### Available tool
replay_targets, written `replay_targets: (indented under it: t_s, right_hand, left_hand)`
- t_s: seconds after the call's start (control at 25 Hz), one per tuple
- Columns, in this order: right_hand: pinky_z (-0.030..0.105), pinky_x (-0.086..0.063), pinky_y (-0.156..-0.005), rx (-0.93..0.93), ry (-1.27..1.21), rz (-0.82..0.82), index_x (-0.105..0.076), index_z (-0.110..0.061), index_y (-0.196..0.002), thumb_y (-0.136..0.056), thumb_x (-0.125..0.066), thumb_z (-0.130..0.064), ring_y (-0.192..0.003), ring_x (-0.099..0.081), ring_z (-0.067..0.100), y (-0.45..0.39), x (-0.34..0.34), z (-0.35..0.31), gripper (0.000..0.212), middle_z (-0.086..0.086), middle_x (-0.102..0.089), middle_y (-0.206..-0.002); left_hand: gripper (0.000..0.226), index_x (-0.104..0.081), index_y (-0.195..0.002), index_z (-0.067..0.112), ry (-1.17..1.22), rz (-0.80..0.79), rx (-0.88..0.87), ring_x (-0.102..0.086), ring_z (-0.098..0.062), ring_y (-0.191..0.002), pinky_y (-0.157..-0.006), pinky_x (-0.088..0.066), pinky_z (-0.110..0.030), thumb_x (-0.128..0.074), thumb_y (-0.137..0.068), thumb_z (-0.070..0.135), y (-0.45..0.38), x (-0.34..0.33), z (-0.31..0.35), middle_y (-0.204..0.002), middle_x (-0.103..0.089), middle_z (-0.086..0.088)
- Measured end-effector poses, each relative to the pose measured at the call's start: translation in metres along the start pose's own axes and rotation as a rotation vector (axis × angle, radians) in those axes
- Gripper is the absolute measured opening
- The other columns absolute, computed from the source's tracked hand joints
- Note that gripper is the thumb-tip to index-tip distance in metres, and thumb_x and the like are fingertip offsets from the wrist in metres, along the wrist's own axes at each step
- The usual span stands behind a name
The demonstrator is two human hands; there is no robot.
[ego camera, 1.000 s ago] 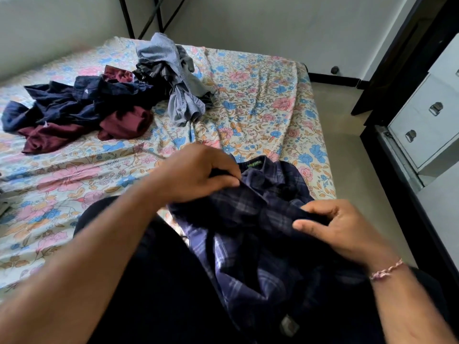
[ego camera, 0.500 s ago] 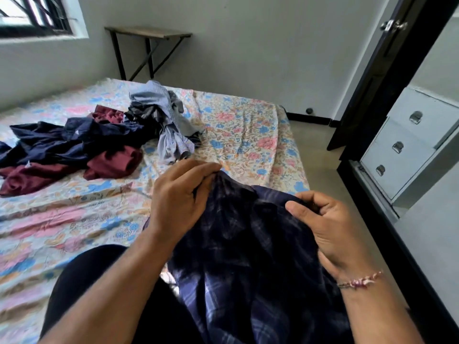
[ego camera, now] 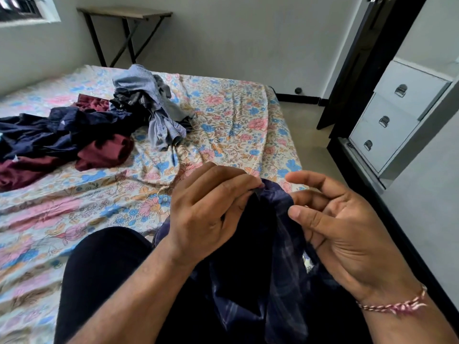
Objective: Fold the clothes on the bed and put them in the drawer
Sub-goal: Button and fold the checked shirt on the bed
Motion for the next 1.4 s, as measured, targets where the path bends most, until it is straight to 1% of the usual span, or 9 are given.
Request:
replay_targets:
  t_s: [0.12, 0.32, 0.56, 0.76, 0.92, 1.08, 1.24, 1.32, 1.4]
  right_hand:
    - [0.027, -0.061, -0.071, 0.032, -0.025, 0.053, -0.076, -0.014, -0.111, -0.065, -0.077, -0.001, -0.074, -0.072, 0.020, 0.002, -0.007, -0.009, 0.048, 0.013, -0.073, -0.084]
    - [0.027, -0.060, -0.069, 0.107, 0.042, 0.090, -0.075, -0.019, -0.112, -0.063, -0.080, -0.008, -0.075, -0.072, 0.021, 0.005, -0.012, -0.022, 0.051, 0.014, -0.074, -0.088]
    - [0.023, -0.058, -0.074, 0.224, 0.180, 0.114, -0.074, -0.017, -0.112, -0.070, -0.078, -0.008, -0.083, -0.071, 0.021, 0.004, -0.019, -0.019, 0.042, 0.013, -0.075, -0.088]
    - [0.026, -0.059, -0.083, 0.397, 0.403, 0.210, -0.072, -0.021, -0.110, -0.075, -0.081, -0.009, -0.086, -0.074, 0.019, 0.007, -0.019, -0.025, 0.038, 0.008, -0.077, -0.088]
    - [0.027, -0.059, -0.086, 0.448, 0.442, 0.253, -0.071, -0.024, -0.111, -0.078, -0.082, -0.008, -0.089, -0.074, 0.020, 0.008, -0.016, -0.022, 0.038, 0.006, -0.077, -0.090]
    - [0.025, -0.057, -0.086, 0.486, 0.525, 0.176, -0.070, -0.027, -0.113, -0.080, -0.081, -0.009, -0.094, -0.071, 0.018, 0.006, -0.020, -0.020, 0.039, 0.000, -0.072, -0.095]
    - [0.033, -0.058, -0.087, 0.467, 0.649, 0.032, -0.068, -0.030, -0.122, -0.086, -0.078, -0.004, -0.100, -0.068, 0.019, -0.003, -0.017, -0.012, 0.046, -0.005, -0.067, -0.099]
    - [0.032, -0.057, -0.090, 0.426, 0.609, -0.043, -0.068, -0.028, -0.126, -0.086, -0.076, -0.003, -0.101, -0.068, 0.019, -0.009, -0.014, -0.008, 0.047, -0.003, -0.068, -0.100]
    - [0.030, -0.056, -0.094, 0.391, 0.563, -0.081, -0.068, -0.023, -0.127, -0.086, -0.074, 0.003, -0.101, -0.068, 0.020, -0.015, -0.011, -0.002, 0.049, 0.001, -0.069, -0.099]
  left_hand:
    - [0.009, -0.080, -0.098, 0.000, 0.040, -0.029, -0.039, -0.068, -0.022, -0.076, -0.073, -0.051, -0.027, -0.074, -0.094, 0.005, -0.002, -0.002, 0.010, -0.093, -0.076, -0.009]
    - [0.009, -0.081, -0.097, 0.001, 0.031, -0.033, -0.072, -0.066, -0.021, -0.076, -0.073, -0.050, -0.028, -0.079, -0.090, 0.005, -0.001, -0.002, 0.013, -0.092, -0.076, -0.008]
    - [0.010, -0.082, -0.099, 0.005, -0.001, -0.059, -0.076, -0.063, -0.027, -0.070, -0.063, -0.050, -0.038, -0.081, -0.090, 0.006, 0.004, -0.007, 0.012, -0.093, -0.075, -0.006]
    - [0.007, -0.082, -0.098, 0.007, -0.031, -0.069, -0.058, -0.063, -0.028, -0.069, -0.061, -0.050, -0.042, -0.078, -0.092, 0.008, 0.005, -0.011, 0.009, -0.093, -0.074, -0.006]
    - [0.005, -0.082, -0.095, 0.007, -0.046, -0.067, -0.047, -0.064, -0.027, -0.069, -0.061, -0.051, -0.041, -0.079, -0.092, 0.010, 0.007, -0.013, 0.009, -0.093, -0.074, -0.006]
    - [0.004, -0.082, -0.095, 0.009, -0.050, -0.084, -0.032, -0.065, -0.025, -0.073, -0.063, -0.052, -0.041, -0.079, -0.092, 0.010, 0.007, -0.016, 0.007, -0.097, -0.075, -0.005]
    - [0.007, -0.082, -0.096, 0.013, 0.035, -0.196, 0.005, -0.064, -0.024, -0.083, -0.074, -0.052, -0.039, -0.075, -0.096, 0.016, 0.010, -0.023, -0.003, -0.118, -0.073, -0.004]
    - [0.006, -0.082, -0.096, 0.012, 0.130, -0.267, 0.067, -0.066, -0.022, -0.094, -0.080, -0.053, -0.037, -0.076, -0.096, 0.016, 0.014, -0.031, -0.010, -0.124, -0.072, -0.003]
    - [0.002, -0.080, -0.093, 0.010, 0.279, -0.309, 0.192, -0.069, -0.021, -0.105, -0.084, -0.056, -0.041, -0.079, -0.092, 0.011, 0.020, -0.039, -0.019, -0.123, -0.072, -0.003]
Point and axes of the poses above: each hand's wrist, its own y-axis away from the middle knuckle, its own x-axis out of the back of the hand, z = x × y, the point moved 7 cm from there along -y, towards the middle knuckle
